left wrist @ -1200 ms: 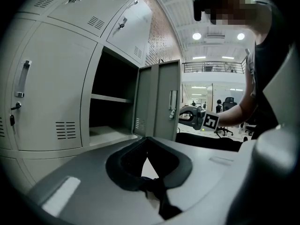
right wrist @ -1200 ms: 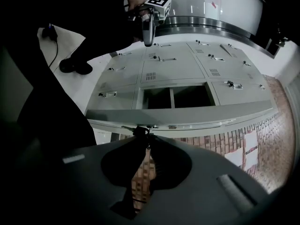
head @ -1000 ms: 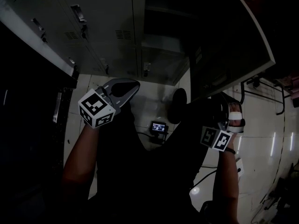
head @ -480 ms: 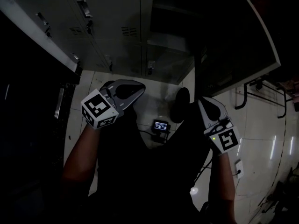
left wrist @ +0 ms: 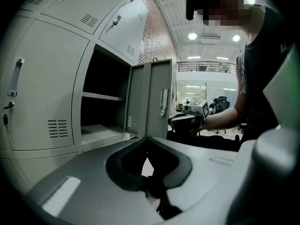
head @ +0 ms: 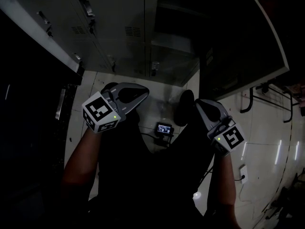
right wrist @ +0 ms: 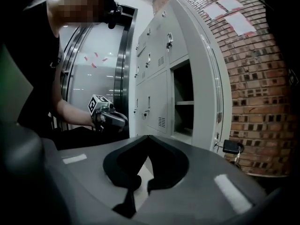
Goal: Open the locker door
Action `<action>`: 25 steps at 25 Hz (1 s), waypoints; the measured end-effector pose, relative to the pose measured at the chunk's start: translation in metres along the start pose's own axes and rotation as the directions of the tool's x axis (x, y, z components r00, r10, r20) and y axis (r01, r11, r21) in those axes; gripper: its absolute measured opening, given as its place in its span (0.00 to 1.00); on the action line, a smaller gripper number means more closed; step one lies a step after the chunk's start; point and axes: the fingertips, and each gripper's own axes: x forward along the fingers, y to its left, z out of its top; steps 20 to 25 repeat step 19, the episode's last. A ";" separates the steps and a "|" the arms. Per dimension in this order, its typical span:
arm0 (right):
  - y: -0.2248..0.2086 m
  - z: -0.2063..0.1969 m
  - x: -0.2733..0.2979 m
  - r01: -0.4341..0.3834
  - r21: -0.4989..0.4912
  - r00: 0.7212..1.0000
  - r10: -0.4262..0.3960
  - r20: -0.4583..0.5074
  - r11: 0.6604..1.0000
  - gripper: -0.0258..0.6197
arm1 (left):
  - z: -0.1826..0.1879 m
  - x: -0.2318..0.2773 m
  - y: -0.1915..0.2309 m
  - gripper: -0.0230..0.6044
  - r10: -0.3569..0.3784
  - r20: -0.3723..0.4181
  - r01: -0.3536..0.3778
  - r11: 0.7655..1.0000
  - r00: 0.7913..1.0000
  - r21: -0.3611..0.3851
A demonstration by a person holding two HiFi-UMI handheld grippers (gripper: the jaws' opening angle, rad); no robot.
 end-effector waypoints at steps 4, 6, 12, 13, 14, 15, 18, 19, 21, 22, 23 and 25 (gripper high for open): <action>0.000 0.001 0.000 -0.001 -0.005 1.000 0.001 0.008 1.000 0.04 | -0.001 0.000 0.000 0.05 0.008 -0.007 -0.008 1.000 1.000 0.008; 0.000 0.001 0.000 0.002 -0.006 1.000 -0.002 0.006 1.000 0.04 | -0.001 0.000 0.000 0.05 0.012 -0.009 -0.012 1.000 1.000 0.009; -0.002 0.000 0.000 0.000 0.006 1.000 0.000 0.002 1.000 0.04 | -0.002 0.001 0.001 0.05 0.013 -0.018 -0.013 1.000 1.000 0.013; -0.002 0.000 0.000 -0.001 0.007 1.000 0.001 0.003 1.000 0.04 | -0.002 0.001 0.001 0.05 0.013 -0.019 -0.013 1.000 1.000 0.013; -0.002 0.000 0.000 -0.001 0.008 1.000 0.001 0.003 1.000 0.04 | -0.002 0.001 0.001 0.05 0.014 -0.019 -0.013 1.000 1.000 0.014; -0.001 0.000 0.000 -0.002 0.009 1.000 0.002 0.004 1.000 0.04 | -0.002 0.001 0.000 0.05 0.014 -0.020 -0.014 1.000 1.000 0.014; -0.001 0.001 -0.001 -0.002 0.013 1.000 0.002 0.006 1.000 0.04 | -0.002 0.001 0.000 0.05 0.014 -0.019 -0.014 1.000 1.000 0.015; -0.001 0.001 -0.001 -0.002 0.015 1.000 0.002 0.008 1.000 0.04 | -0.001 0.001 0.000 0.05 0.014 -0.019 -0.013 1.000 1.000 0.016; -0.001 0.001 -0.001 -0.002 0.015 1.000 0.002 0.008 1.000 0.04 | -0.001 0.001 0.000 0.05 0.014 -0.019 -0.013 1.000 1.000 0.016; -0.001 0.001 -0.001 -0.002 0.015 1.000 0.002 0.008 1.000 0.04 | -0.001 0.001 0.000 0.05 0.014 -0.019 -0.013 1.000 1.000 0.016; -0.001 0.001 -0.001 -0.002 0.015 1.000 0.002 0.008 1.000 0.04 | -0.001 0.001 0.000 0.05 0.014 -0.019 -0.013 1.000 1.000 0.016; -0.001 0.001 -0.001 -0.002 0.015 1.000 0.002 0.008 1.000 0.04 | -0.001 0.001 0.000 0.05 0.014 -0.019 -0.013 1.000 1.000 0.016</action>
